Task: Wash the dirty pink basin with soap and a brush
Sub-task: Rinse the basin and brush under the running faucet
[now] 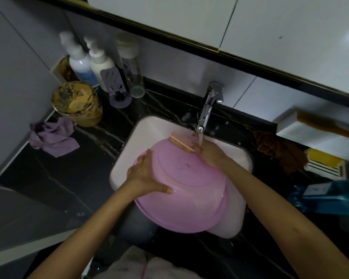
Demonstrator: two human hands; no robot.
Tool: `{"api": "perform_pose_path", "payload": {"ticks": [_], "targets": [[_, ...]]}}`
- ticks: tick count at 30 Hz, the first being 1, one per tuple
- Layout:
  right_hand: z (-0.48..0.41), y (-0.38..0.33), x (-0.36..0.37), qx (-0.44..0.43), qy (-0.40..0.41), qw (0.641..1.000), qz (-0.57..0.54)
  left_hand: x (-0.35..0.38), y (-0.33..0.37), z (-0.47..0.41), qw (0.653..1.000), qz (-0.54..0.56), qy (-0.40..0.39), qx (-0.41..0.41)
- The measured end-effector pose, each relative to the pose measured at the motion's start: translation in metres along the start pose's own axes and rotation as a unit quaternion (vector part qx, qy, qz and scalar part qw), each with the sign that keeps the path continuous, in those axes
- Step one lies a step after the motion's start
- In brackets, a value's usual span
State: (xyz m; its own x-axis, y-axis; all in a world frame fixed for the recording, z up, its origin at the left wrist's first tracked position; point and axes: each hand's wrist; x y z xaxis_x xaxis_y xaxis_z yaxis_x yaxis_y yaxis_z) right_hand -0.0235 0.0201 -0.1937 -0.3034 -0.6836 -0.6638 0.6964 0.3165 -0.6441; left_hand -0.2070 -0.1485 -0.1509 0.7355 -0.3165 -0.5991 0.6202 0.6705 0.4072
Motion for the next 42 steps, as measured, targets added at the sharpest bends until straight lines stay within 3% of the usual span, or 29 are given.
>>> {"api": "perform_pose_path", "payload": {"ticks": [3,7,9,12,17,21,24,26,29,32,35,37,39,42], "targets": [[0.014,0.016,-0.005,-0.036,-0.024,0.998,0.055,0.001,-0.001,-0.001,1.000,0.001,0.000,0.003],[-0.001,-0.003,0.003,0.088,0.020,0.990,0.107,0.001,-0.001,-0.002,1.000,0.005,0.003,0.001],[-0.004,-0.017,0.014,0.048,0.017,0.990,0.133,0.002,-0.001,-0.002,1.000,0.004,0.003,-0.002],[0.013,-0.014,0.012,-0.021,-0.070,0.991,0.110,0.001,0.001,-0.002,1.000,0.006,0.003,-0.005],[0.023,0.013,-0.017,0.094,-0.016,0.989,0.110,0.001,0.003,-0.002,1.000,0.010,0.005,-0.003],[0.029,-0.025,0.006,0.005,-0.034,0.991,0.128,0.001,0.003,-0.003,1.000,0.002,0.016,0.008],[0.070,-0.016,-0.001,-0.034,-0.090,0.990,0.105,0.000,0.002,-0.003,1.000,0.002,0.011,0.027],[0.076,0.006,-0.020,0.029,-0.094,0.992,0.076,0.001,0.001,-0.002,1.000,0.005,0.014,0.024],[0.050,0.014,-0.026,0.109,-0.022,0.990,0.089,0.000,0.002,-0.003,1.000,0.008,0.008,0.007],[0.036,-0.018,-0.004,0.036,-0.025,0.993,0.105,0.000,0.003,-0.002,1.000,0.002,0.011,0.001],[0.065,-0.029,0.005,-0.016,-0.082,0.996,0.007,0.001,0.003,-0.003,1.000,-0.004,0.015,0.008],[0.090,-0.007,-0.002,-0.001,-0.118,0.991,-0.056,0.002,0.001,-0.005,1.000,-0.004,0.020,0.010],[0.110,0.022,-0.014,0.051,-0.084,0.992,-0.077,0.002,-0.001,-0.006,1.000,0.001,0.024,0.010],[0.135,0.052,-0.026,0.164,0.050,0.983,-0.068,0.003,-0.002,-0.005,1.000,0.000,0.020,0.009]]}}
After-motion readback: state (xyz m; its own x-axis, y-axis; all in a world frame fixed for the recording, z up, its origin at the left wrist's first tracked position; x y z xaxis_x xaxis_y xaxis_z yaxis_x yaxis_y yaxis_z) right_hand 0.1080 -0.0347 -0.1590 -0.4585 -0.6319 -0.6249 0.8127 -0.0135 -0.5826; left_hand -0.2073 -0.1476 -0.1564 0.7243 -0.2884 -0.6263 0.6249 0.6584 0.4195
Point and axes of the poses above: each hand's wrist, its own z-axis away from the middle knuckle, its own x-axis out of the palm, y = z × x, and after that the axes turned 10 degrees about -x, right-handed
